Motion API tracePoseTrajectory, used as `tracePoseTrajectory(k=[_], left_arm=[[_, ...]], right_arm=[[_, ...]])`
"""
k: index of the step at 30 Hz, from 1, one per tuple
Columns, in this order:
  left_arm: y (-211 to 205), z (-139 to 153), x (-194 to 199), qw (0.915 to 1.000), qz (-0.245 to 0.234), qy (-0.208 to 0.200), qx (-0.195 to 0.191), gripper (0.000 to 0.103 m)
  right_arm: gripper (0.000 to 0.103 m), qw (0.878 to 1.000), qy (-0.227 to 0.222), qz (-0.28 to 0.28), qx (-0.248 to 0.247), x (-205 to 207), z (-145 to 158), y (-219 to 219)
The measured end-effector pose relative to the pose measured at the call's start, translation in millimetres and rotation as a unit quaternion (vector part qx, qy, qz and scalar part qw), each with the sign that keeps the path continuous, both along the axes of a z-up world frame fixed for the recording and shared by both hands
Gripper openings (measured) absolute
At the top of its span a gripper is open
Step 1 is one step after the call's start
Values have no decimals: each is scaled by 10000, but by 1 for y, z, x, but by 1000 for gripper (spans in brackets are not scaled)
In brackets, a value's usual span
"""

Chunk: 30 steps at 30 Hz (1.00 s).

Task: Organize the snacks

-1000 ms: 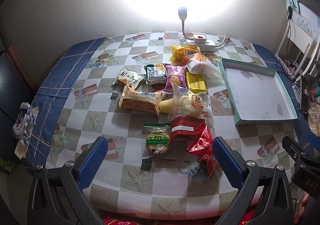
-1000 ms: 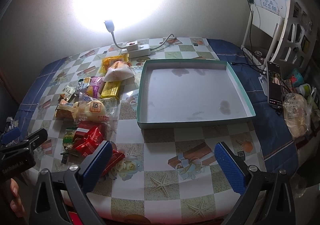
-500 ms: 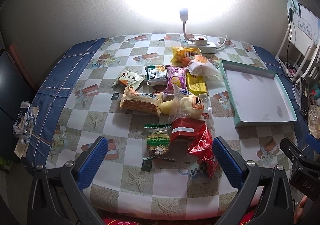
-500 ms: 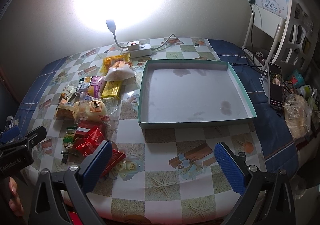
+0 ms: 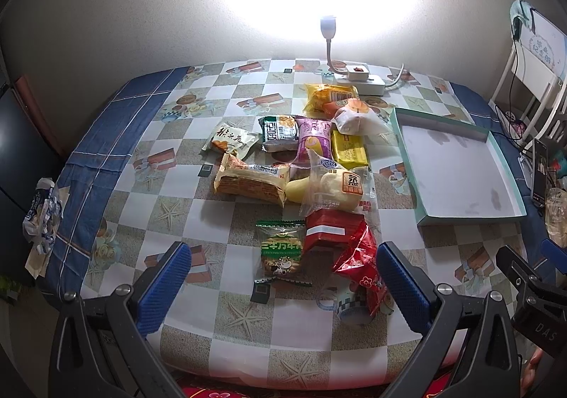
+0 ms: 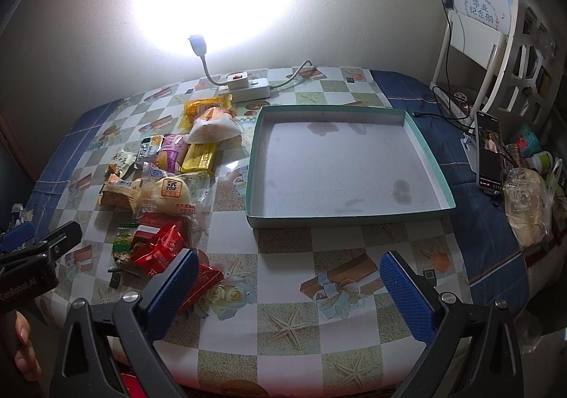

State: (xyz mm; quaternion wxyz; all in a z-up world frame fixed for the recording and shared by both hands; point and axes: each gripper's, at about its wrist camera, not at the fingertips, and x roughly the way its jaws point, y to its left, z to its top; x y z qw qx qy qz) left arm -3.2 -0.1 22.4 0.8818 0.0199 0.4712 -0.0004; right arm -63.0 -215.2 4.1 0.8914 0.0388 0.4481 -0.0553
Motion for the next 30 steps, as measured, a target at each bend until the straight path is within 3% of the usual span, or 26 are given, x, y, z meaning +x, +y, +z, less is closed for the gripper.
tracePoseTrajectory(k=[30], left_arm=[[8,5,6,9998,164,-39,-69,103]], right_arm=[[103,9998,58,196,18,6,-5,7]])
